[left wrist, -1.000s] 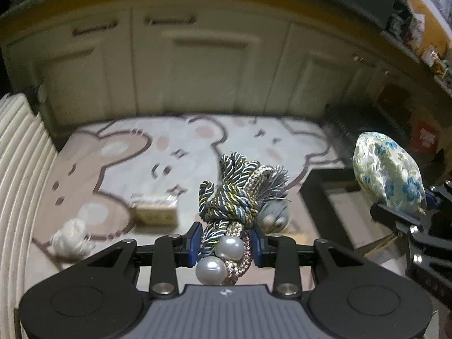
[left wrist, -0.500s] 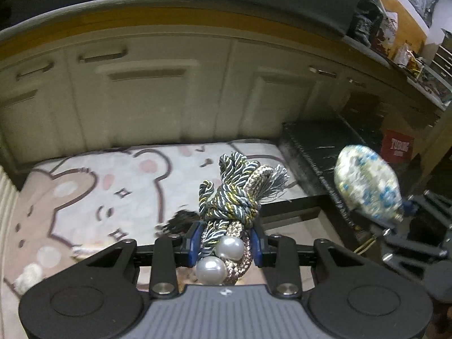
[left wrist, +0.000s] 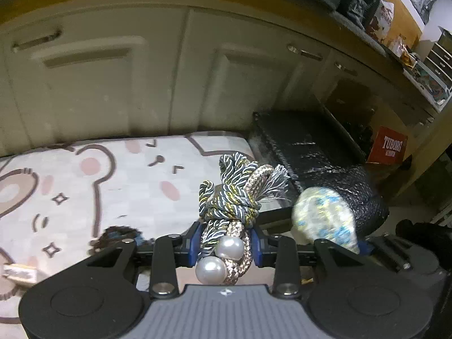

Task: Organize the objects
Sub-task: 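Carry the pouch in the right tool while the left tool carries the rope to the black box, then open the right tool over the black box while the left tool releases the rope inside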

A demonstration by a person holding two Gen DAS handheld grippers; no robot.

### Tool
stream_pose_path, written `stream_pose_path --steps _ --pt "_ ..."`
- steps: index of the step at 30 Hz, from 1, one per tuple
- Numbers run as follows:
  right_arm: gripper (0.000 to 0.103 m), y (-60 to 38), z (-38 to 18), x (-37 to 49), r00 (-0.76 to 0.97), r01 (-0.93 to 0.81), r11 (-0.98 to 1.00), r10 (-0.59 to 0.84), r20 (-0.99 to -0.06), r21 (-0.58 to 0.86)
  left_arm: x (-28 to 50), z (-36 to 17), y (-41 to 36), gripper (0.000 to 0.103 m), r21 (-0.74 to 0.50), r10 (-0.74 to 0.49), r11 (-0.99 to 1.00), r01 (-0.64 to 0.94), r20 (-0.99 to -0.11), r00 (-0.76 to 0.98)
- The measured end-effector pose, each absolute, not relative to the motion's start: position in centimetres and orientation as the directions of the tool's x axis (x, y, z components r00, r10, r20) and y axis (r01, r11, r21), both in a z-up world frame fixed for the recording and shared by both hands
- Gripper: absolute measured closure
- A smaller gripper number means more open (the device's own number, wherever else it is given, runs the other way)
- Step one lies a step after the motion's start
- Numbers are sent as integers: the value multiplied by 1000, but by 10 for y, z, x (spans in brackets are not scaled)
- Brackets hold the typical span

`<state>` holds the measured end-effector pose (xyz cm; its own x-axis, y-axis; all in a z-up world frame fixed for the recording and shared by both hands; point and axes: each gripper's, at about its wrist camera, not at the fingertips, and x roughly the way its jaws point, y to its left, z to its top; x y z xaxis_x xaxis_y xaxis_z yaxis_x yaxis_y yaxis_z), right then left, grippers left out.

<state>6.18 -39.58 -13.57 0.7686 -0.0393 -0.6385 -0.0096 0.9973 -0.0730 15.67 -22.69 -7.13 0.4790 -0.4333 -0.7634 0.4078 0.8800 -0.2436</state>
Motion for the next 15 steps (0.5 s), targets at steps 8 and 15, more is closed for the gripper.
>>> stream_pose_path --steps 8,15 --pt "62 -406 -171 80 707 18 998 -53 -705 -58 160 -111 -255 66 -279 -457 862 424 -789 411" --pt "62 -411 -189 87 676 17 999 -40 -736 -39 173 -148 -266 66 -290 -439 872 393 -818 370"
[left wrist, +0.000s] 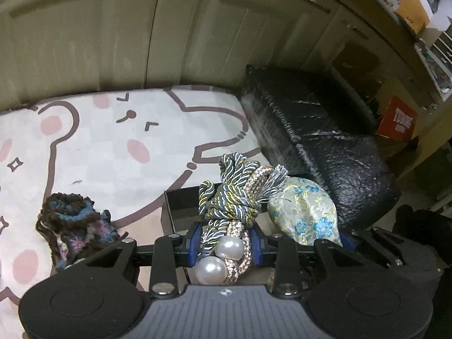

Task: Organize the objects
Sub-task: 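Open the right tool over the black box while the left tool releases the rope inside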

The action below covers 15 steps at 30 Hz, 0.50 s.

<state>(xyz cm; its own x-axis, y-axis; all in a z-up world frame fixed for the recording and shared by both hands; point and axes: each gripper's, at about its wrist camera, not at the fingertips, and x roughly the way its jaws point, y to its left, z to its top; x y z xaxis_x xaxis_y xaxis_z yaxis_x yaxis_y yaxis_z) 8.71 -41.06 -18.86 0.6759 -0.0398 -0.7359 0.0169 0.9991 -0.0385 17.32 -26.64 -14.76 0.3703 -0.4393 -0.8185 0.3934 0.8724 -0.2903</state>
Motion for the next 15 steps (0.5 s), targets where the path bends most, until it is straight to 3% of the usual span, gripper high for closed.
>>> stream_pose_path --steps 4,8,12,15 --pt "59 -413 -194 90 665 23 999 -40 -746 -33 179 -158 -266 62 -289 -430 878 382 -827 362" --pt "51 -415 -197 93 649 50 998 -53 -759 -27 179 -159 -261 59 -280 -430 872 402 -831 353" --pt "50 -413 -194 89 651 32 999 -45 -758 -33 173 -148 -258 45 -241 -413 875 420 -824 388" --pt "50 -413 -191 85 654 30 999 -46 -755 -35 171 -142 -257 44 -213 -403 875 436 -819 409"
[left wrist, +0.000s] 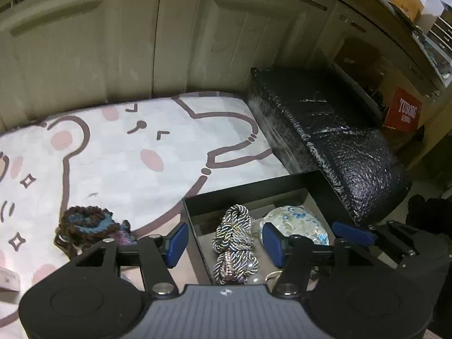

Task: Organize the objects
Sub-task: 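Open the right tool over the black box while the left tool releases the rope inside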

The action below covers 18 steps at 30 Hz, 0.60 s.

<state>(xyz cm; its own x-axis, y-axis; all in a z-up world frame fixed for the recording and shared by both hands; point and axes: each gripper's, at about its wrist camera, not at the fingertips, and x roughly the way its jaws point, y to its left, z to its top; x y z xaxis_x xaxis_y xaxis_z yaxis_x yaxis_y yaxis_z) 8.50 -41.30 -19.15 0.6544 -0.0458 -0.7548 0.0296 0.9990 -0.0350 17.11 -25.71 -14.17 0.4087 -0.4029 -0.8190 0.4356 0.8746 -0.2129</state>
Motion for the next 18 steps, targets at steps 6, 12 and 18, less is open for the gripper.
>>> stream_pose_path --steps 6,12,18 --pt "51 -418 -183 75 655 53 998 -54 -754 -26 168 -138 -253 44 -216 -398 878 428 -826 399" --pt "56 -428 -169 68 646 135 990 -66 -761 28 162 -133 -249 44 -212 -392 876 434 -836 384" --pt "52 -429 -148 60 639 191 976 -44 -768 103 155 -125 -242 41 -202 -384 878 435 -839 386"
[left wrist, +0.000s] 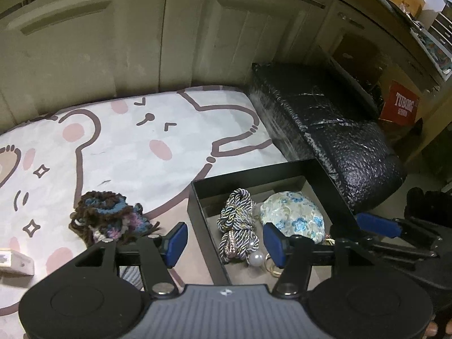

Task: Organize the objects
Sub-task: 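Open the right tool over the black box while the left tool releases the rope inside, then withdraw both open tools up and away from the black box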

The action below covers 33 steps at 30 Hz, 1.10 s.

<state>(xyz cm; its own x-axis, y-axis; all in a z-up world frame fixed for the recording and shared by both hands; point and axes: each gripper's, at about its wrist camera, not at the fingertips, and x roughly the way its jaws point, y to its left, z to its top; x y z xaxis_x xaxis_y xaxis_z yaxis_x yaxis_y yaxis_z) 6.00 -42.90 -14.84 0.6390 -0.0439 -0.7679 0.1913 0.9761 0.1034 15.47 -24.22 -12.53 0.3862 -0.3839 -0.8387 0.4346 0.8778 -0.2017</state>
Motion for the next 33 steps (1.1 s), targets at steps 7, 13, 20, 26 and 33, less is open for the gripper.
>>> stream_pose_path --steps 7,13,20,26,33 --pt "41 -418 -131 46 635 207 975 -74 -769 76 144 -112 -230 33 -182 -369 883 432 -838 402" --pt "33 -409 -119 31 642 217 974 -89 -761 69 133 -99 -216 28 -169 -361 887 429 -834 417" --pt "21 -399 -110 15 653 233 972 -127 -747 39 117 -87 -200 20 -127 -334 893 431 -828 450" --pt "15 -395 -105 4 653 254 967 -150 -743 29 103 -83 -188 9 -97 -315 896 434 -826 468" --pt "5 -387 -105 -8 649 271 962 -169 -741 18 91 -78 -174 3 -84 -300 907 413 -818 490"
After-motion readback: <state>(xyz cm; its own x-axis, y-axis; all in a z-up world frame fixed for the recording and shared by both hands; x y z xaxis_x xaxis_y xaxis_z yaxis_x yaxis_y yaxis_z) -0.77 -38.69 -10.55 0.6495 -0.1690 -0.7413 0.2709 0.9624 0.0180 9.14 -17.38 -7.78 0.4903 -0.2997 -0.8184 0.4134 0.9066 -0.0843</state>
